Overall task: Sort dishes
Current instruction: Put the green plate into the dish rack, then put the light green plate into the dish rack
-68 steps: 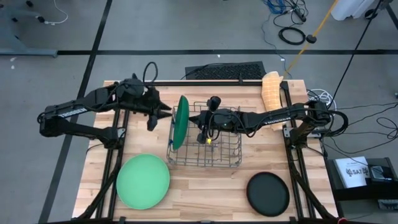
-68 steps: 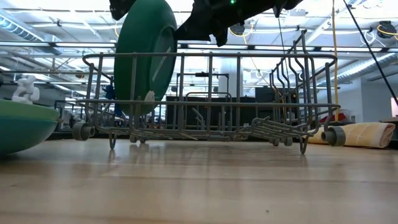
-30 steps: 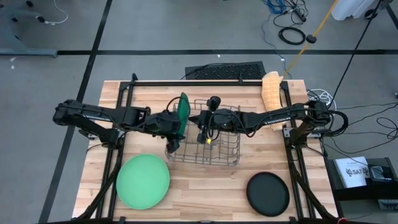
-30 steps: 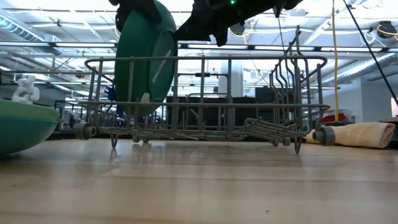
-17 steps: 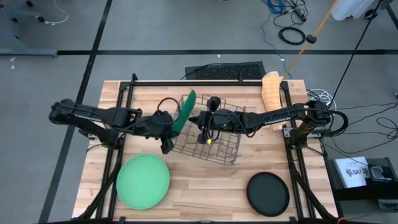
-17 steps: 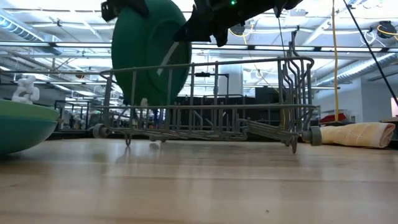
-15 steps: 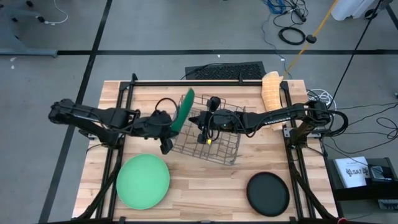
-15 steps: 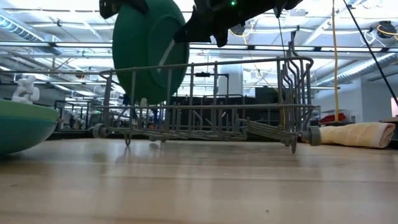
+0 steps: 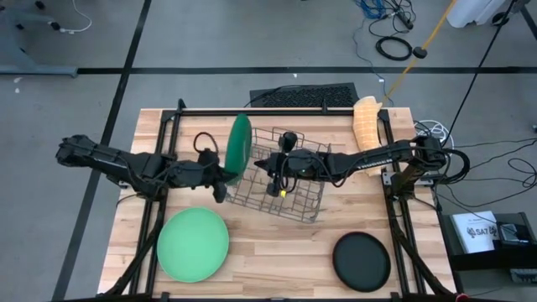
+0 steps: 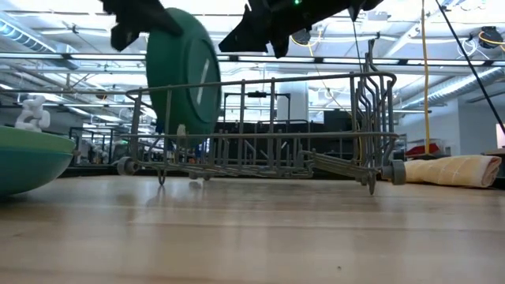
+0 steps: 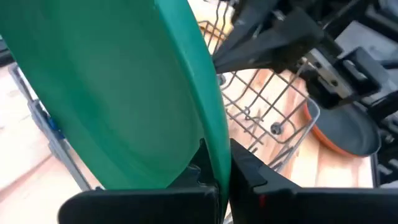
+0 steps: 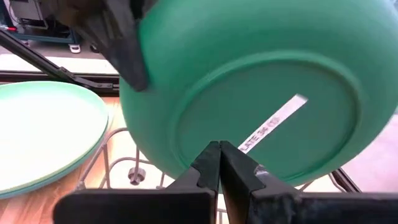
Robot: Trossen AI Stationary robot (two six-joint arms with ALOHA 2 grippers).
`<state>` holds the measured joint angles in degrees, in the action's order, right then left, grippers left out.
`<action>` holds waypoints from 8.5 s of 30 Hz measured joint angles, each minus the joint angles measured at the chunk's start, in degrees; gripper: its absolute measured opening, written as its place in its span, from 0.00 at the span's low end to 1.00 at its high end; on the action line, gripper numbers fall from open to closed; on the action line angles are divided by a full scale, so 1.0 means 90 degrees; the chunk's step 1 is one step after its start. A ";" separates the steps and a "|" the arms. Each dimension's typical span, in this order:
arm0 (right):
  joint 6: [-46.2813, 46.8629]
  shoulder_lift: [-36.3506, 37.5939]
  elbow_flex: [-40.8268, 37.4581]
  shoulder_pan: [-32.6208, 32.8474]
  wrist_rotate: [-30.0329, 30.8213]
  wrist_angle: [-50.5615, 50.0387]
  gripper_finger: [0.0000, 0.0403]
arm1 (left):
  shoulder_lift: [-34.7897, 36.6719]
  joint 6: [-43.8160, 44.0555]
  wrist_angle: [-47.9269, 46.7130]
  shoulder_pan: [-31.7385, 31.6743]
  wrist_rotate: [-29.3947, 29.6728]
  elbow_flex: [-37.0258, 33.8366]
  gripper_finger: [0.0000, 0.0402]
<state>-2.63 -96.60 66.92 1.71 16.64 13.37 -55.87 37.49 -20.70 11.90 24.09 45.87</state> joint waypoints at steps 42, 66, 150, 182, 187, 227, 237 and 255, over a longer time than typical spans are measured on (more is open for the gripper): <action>-0.0025 0.0002 0.0000 -0.0009 -0.0025 -0.0176 0.02 | 0.1285 0.0137 0.0582 -0.0026 0.0362 -0.0996 0.46; -0.0047 0.0003 0.0002 -0.0011 -0.0024 -0.0167 0.02 | 0.1156 -0.0869 0.1566 -0.0811 0.0666 -0.0989 0.46; -0.0148 0.0005 0.0005 -0.0007 -0.0027 -0.0082 0.02 | 0.0331 0.0972 0.3510 -0.0259 0.0235 -0.2026 0.04; -0.0236 0.0005 0.0005 -0.0009 -0.0028 -0.0025 0.02 | -0.0768 0.1167 0.3918 -0.0187 -0.0011 -0.2004 0.45; -0.0285 0.0005 0.0005 -0.0009 -0.0028 -0.0061 0.02 | -0.0331 0.0935 0.3518 -0.0169 0.0048 -0.2004 0.50; -0.0467 0.0005 0.0005 -0.0006 -0.0861 -0.0138 0.02 | 0.2615 -0.0429 0.1171 0.0637 -0.2608 -0.1856 0.49; -0.0903 0.0005 0.0005 0.0246 -0.1887 0.0203 0.02 | 0.1503 -0.0025 0.1115 0.1954 -0.3299 -0.1858 0.49; -0.0958 0.0005 0.0005 0.0283 -0.1885 0.0201 0.11 | -0.0312 -0.0304 -0.0615 0.2299 -0.1346 -0.1620 0.49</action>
<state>-11.25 -96.55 66.96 4.25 -0.32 15.18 -58.67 34.75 -26.24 32.59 11.97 31.29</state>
